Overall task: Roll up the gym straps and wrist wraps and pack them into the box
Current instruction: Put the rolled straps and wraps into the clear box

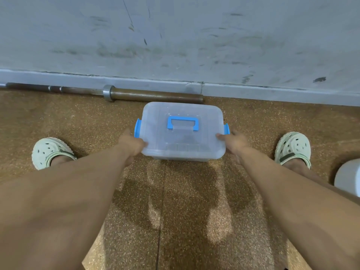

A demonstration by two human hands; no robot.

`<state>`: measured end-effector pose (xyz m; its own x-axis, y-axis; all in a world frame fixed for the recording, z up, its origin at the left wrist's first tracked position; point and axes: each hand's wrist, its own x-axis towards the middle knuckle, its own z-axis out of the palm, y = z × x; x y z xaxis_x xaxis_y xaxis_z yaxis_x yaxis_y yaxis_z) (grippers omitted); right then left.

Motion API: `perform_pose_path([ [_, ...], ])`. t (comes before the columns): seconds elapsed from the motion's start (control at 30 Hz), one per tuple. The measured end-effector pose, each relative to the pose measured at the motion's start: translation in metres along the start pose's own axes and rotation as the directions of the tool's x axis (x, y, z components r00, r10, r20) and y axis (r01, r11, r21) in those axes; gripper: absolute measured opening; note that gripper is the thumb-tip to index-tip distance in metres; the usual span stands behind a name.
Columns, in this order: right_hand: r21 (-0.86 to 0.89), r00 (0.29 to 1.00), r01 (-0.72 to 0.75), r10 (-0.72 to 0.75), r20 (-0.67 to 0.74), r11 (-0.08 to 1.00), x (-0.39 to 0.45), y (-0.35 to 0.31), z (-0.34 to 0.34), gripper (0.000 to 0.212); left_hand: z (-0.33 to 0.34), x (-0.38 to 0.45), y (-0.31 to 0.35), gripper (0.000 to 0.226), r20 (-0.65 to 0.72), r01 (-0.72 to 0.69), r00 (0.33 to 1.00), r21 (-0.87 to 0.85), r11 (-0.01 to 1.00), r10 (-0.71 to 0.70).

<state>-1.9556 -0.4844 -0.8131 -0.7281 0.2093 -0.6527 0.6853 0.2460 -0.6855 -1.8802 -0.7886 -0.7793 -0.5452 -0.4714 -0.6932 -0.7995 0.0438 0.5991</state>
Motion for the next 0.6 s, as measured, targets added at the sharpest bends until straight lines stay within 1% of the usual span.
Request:
perform_pose_path([
  [0.07,-0.013,1.000,0.008,-0.008,0.001,1.000,-0.002,-0.001,-0.001,0.071,0.001,0.000,0.002,0.082,0.010,0.045,0.999,-0.087,0.995,-0.045],
  [0.13,-0.074,0.998,0.057,-0.059,-0.021,0.996,-0.005,-0.002,0.001,0.054,0.004,-0.001,0.004,0.058,0.001,0.067,0.998,-0.100,0.993,-0.067],
  [0.17,-0.111,0.996,0.081,-0.086,-0.037,0.990,-0.008,-0.002,0.002,0.050,0.005,-0.002,0.005,0.053,-0.006,0.068,0.998,-0.101,0.993,-0.069],
  [0.23,-0.144,0.991,0.109,-0.119,-0.064,0.984,-0.010,-0.001,0.004,0.047,0.006,0.001,0.006,0.051,-0.022,0.056,0.998,-0.121,0.991,-0.059],
  [0.33,-0.122,0.989,0.115,-0.125,-0.079,0.986,-0.012,0.000,0.008,0.047,0.005,0.004,0.006,0.053,-0.082,0.030,0.996,-0.113,0.993,-0.039],
  [0.5,-0.112,0.979,0.135,-0.150,-0.137,0.984,-0.016,0.001,0.015,0.044,0.004,-0.002,0.006,0.054,-0.125,0.015,0.992,-0.001,1.000,-0.015],
  [0.6,-0.182,0.968,0.164,-0.193,-0.158,0.969,-0.018,0.001,0.016,0.042,0.005,-0.008,0.009,0.048,-0.166,-0.021,0.986,0.096,0.995,0.036],
])
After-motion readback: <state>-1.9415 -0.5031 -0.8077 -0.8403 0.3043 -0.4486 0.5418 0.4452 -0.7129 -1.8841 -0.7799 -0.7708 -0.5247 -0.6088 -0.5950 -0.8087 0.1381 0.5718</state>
